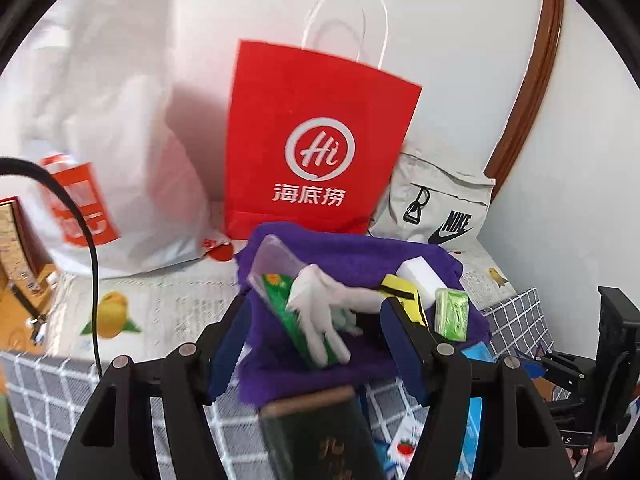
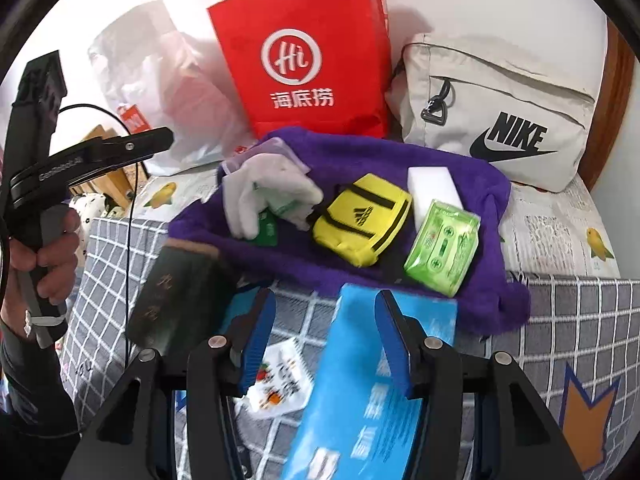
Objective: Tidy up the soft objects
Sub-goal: 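Withdraw both tools from the towel toward the dark green tin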
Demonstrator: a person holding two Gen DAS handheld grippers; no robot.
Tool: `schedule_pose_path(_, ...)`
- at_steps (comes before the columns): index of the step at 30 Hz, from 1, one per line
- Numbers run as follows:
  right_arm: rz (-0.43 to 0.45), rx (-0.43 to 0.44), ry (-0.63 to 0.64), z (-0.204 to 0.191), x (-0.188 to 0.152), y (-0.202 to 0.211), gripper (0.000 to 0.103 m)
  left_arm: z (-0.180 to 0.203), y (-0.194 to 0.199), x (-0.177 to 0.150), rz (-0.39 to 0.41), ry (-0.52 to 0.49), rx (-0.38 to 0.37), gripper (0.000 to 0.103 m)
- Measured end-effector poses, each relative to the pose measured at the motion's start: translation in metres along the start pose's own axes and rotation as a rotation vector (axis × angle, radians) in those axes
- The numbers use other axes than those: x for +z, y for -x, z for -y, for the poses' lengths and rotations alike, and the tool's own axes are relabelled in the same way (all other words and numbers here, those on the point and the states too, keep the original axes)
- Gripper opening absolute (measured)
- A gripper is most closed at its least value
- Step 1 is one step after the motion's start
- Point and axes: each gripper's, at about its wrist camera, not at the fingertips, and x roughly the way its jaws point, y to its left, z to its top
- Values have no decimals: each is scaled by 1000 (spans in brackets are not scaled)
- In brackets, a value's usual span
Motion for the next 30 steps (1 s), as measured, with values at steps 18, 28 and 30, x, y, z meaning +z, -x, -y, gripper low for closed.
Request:
schedule_pose_path(18,27,69,57,-70,-97,64,54,-20,152,-112,27,22,160,69)
schedule_pose_path(28,-34,68,56,-73,-139,49,57,-25,130,-157,-38,107,121,72)
schedule_pose_path(30,-49,69,62,-75,-140,38,56,-22,121,-162,-57,92,123,72)
